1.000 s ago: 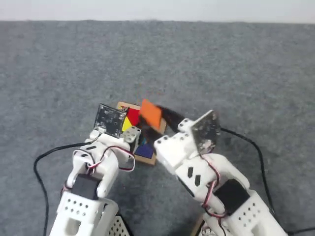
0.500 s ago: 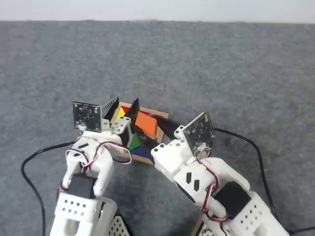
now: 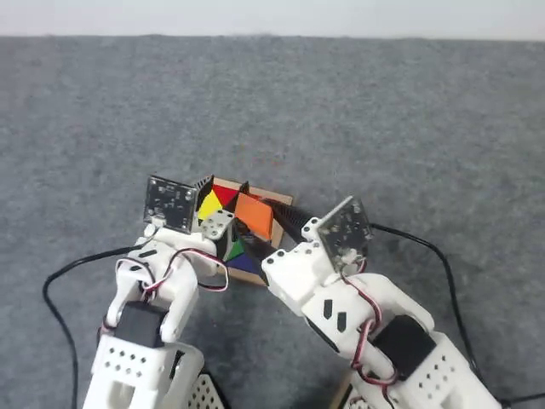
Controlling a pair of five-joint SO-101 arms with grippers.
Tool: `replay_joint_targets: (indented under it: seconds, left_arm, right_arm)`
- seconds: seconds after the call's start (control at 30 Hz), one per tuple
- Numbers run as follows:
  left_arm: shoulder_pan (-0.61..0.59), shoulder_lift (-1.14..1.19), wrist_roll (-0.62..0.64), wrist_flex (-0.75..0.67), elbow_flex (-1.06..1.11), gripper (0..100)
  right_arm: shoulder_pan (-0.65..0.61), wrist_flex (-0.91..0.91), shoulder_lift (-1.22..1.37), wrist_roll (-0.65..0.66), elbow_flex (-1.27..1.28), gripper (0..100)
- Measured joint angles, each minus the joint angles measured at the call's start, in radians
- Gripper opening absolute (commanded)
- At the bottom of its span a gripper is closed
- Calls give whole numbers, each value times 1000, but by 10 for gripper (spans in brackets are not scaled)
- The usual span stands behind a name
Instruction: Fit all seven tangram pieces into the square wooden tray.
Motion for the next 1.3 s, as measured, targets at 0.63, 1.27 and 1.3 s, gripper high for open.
replay_joint_targets:
  seconds: [0.63, 1.27, 1.3]
  left_arm:
    - [-72, -2, 86, 37, -100, 181]
    - [-405, 0, 61, 37, -83, 181]
    - [-417, 0, 61, 37, -83, 181]
  right_arm:
    - [-52, 44, 64, 69, 20, 9]
    - [72, -190, 514, 176, 15, 12]
    - [83, -190, 526, 183, 6, 27]
